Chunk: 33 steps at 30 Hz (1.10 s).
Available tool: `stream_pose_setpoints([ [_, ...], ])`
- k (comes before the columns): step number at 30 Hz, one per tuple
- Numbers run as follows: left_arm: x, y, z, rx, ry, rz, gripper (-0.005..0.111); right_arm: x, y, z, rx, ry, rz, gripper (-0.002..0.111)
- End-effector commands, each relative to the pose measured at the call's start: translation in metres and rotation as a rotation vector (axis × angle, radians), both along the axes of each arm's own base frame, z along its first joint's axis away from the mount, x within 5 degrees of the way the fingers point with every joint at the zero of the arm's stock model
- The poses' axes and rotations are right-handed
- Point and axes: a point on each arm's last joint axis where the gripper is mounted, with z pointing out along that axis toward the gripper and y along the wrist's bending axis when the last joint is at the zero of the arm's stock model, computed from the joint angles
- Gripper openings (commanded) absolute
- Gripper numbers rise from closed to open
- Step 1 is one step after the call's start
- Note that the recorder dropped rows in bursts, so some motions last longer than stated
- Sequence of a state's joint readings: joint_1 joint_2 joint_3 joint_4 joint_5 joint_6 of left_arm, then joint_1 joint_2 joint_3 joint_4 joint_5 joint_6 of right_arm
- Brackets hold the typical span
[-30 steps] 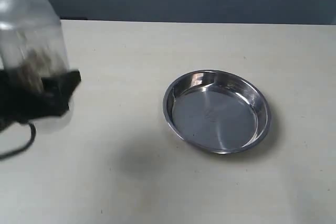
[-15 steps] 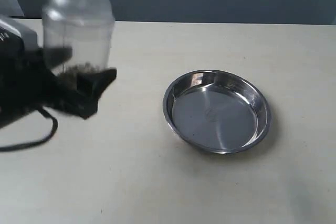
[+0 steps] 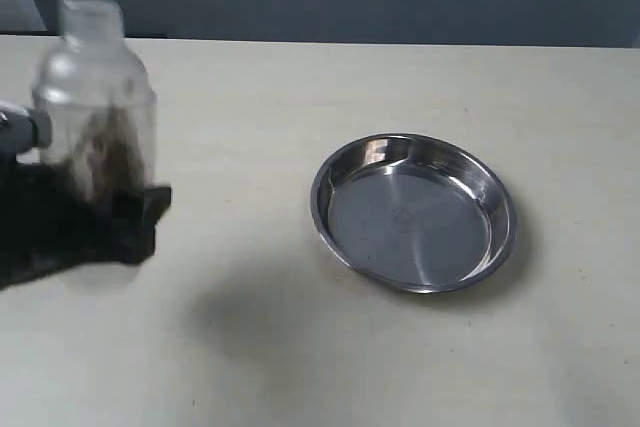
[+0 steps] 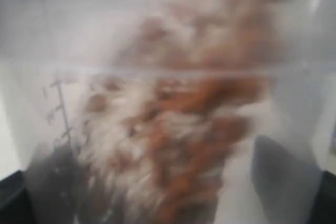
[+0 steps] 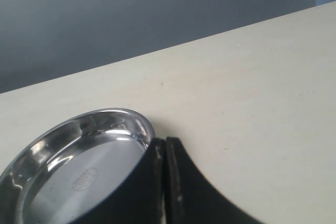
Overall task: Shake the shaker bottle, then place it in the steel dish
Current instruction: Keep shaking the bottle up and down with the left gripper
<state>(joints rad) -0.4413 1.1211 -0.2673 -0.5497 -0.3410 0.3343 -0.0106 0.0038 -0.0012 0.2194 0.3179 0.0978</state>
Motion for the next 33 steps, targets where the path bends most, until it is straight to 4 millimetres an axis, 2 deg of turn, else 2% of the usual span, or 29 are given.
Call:
stream_pose_setpoints([
  [1,-0.009,-0.018,0.085,-0.083,-0.464,-0.174,0.0,0.0,0.0,0.001,-0.014,-0.013,0.0,-0.001],
  [2,-0.011,-0.014,0.093,-0.111,-0.463,-0.142,0.0,0.0,0.0,0.001,-0.014,-0.013,0.0,-0.001],
  [3,-0.009,-0.01,0.072,-0.081,-0.336,-0.106,0.0,0.0,0.0,0.001,-0.014,-0.013,0.0,-0.001],
  [4,-0.009,-0.005,0.027,-0.033,-0.141,-0.052,0.0,0.0,0.0,0.001,-0.014,-0.013,0.0,-0.001],
  [5,-0.011,-0.001,0.009,-0.029,-0.07,-0.015,0.0,0.0,0.0,0.001,-0.014,-0.013,0.0,-0.001],
  [6,-0.013,-0.004,0.003,-0.027,-0.055,-0.038,0.0,0.0,0.0,0.001,-0.014,-0.013,0.0,-0.001],
  [8,-0.014,-0.02,0.053,-0.058,-0.347,-0.186,0.0,0.0,0.0,0.001,-0.014,-0.013,0.0,-0.001],
  [9,-0.019,-0.02,0.09,-0.097,-0.529,-0.206,0.0,0.0,0.0,0.001,-0.014,-0.013,0.0,-0.001],
  [10,-0.018,-0.018,0.091,-0.107,-0.498,-0.185,0.0,0.0,0.0,0.001,-0.014,-0.013,0.0,-0.001],
  [11,-0.016,-0.016,0.081,-0.092,-0.425,-0.163,0.0,0.0,0.0,0.001,-0.014,-0.013,0.0,-0.001],
  [12,-0.014,-0.015,0.059,-0.047,-0.301,-0.143,0.0,0.0,0.0,0.001,-0.014,-0.013,0.0,-0.001],
  [13,-0.014,-0.012,0.031,-0.009,-0.172,-0.119,0.0,0.0,0.0,0.001,-0.014,-0.013,0.0,-0.001],
  [14,-0.018,-0.005,-0.008,0.001,-0.018,-0.044,0.0,0.0,0.0,0.001,-0.014,-0.013,0.0,-0.001],
  [15,-0.018,-0.011,-0.003,-0.009,-0.068,-0.091,0.0,0.0,0.0,0.001,-0.014,-0.013,0.0,-0.001],
  [16,-0.017,-0.019,0.016,-0.025,-0.188,-0.16,0.0,0.0,0.0,0.001,-0.014,-0.013,0.0,-0.001],
  [17,-0.019,-0.025,0.055,-0.096,-0.418,-0.216,0.0,0.0,0.0,0.001,-0.014,-0.013,0.0,-0.001],
  [18,-0.021,-0.025,0.075,-0.119,-0.513,-0.233,0.0,0.0,0.0,0.001,-0.014,-0.013,0.0,-0.001],
  [19,-0.019,-0.021,0.071,-0.124,-0.417,-0.185,0.0,0.0,0.0,0.001,-0.014,-0.013,0.0,-0.001],
  [20,-0.016,-0.019,0.052,-0.073,-0.3,-0.16,0.0,0.0,0.0,0.001,-0.014,-0.013,0.0,-0.001],
  [21,-0.015,-0.011,0.011,-0.028,-0.11,-0.071,0.0,0.0,0.0,0.001,-0.014,-0.013,0.0,-0.001],
  [22,-0.013,-0.008,0.003,-0.025,-0.1,-0.032,0.0,0.0,0.0,0.001,-0.014,-0.013,0.0,-0.001],
  [24,-0.01,-0.022,0.043,-0.029,-0.377,-0.156,0.0,0.0,0.0,0.001,-0.014,-0.013,0.0,-0.001],
  [26,-0.015,-0.029,0.093,-0.068,-0.64,-0.229,0.0,0.0,0.0,0.001,-0.014,-0.013,0.0,-0.001],
  [27,-0.016,-0.028,0.106,-0.095,-0.666,-0.213,0.0,0.0,0.0,0.001,-0.014,-0.013,0.0,-0.001],
  [28,-0.013,-0.025,0.109,-0.103,-0.612,-0.18,0.0,0.0,0.0,0.001,-0.014,-0.013,0.0,-0.001],
  [29,-0.008,-0.024,0.099,-0.08,-0.502,-0.153,0.0,0.0,0.0,0.001,-0.014,-0.013,0.0,-0.001],
  [30,-0.006,-0.023,0.08,-0.019,-0.388,-0.153,0.0,0.0,0.0,0.001,-0.014,-0.013,0.0,-0.001],
  [33,-0.007,-0.022,-0.005,0.017,0.005,-0.1,0.0,0.0,0.0,0.001,-0.014,-0.013,0.0,-0.001],
])
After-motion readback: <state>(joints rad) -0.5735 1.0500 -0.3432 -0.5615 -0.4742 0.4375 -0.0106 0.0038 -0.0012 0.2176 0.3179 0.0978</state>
